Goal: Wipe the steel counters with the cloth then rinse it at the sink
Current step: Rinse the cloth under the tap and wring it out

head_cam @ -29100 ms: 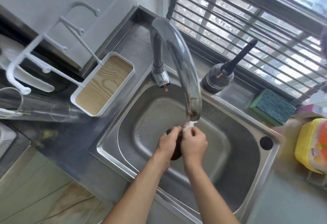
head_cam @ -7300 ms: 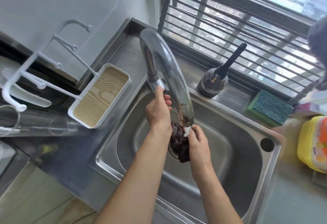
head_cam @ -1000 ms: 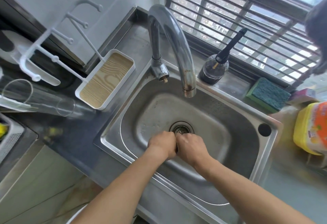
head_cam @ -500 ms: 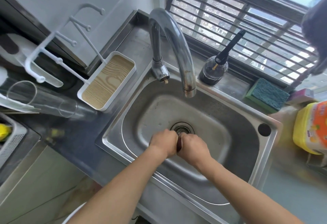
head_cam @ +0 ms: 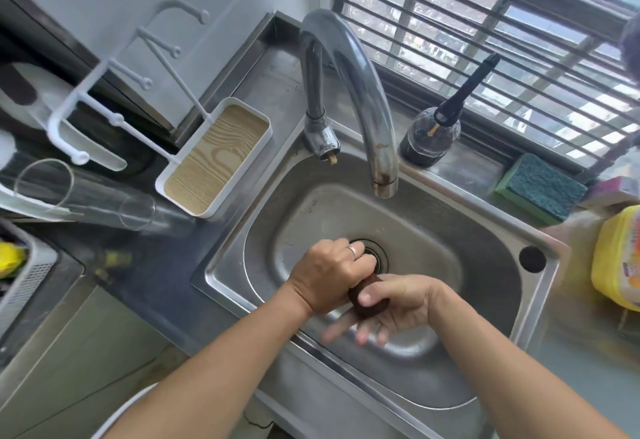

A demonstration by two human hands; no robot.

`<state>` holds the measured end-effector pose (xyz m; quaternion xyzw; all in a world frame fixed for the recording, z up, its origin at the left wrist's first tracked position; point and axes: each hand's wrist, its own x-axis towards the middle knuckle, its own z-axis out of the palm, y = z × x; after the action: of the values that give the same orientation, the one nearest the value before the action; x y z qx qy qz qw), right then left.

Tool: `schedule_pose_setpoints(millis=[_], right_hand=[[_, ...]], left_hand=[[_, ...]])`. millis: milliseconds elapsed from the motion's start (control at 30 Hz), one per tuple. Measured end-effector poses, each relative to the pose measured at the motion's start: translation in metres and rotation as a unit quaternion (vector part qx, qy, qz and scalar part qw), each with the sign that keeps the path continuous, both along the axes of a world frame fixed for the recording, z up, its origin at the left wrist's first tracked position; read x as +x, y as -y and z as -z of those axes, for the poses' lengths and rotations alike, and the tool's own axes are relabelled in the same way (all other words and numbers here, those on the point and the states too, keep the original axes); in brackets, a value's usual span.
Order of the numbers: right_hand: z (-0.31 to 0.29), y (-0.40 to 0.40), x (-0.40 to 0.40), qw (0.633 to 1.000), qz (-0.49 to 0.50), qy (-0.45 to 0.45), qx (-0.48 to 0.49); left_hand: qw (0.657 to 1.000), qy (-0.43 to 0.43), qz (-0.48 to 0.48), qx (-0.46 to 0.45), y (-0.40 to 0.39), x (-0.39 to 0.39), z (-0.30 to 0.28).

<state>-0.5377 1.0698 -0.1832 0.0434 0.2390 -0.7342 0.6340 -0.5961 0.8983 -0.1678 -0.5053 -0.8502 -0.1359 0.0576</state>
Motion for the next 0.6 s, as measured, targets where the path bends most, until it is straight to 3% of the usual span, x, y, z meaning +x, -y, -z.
schedule_pose_setpoints(millis=[100,200,267,367,467,600], right_hand=[[0.002,0.008,-0.007,0.996,-0.023,-0.008,0.09],[0.0,0.017,-0.013,0.969,-0.073,-0.071,0.223],[0.001,0.024,-0.019,0.91,-0.134,-0.173,0.353],[0.003,0.029,-0.028,0.785,-0.172,-0.307,0.509],[0.006,0.036,-0.024,0.717,-0.162,-0.346,0.583],[0.01,0.045,-0.009,0.649,-0.145,-0.372,0.648]], left_hand=[[0.999,-0.012,0.023,-0.044,0.006,-0.008,0.006],[0.992,0.048,0.038,-0.113,0.011,-0.012,0.015],[0.983,0.079,0.04,-0.161,0.011,-0.012,0.014],[0.949,0.145,0.024,-0.28,0.001,-0.013,0.002],[0.917,0.163,0.004,-0.364,-0.012,-0.014,-0.005],[0.904,0.205,-0.027,-0.375,-0.016,-0.007,-0.005]])
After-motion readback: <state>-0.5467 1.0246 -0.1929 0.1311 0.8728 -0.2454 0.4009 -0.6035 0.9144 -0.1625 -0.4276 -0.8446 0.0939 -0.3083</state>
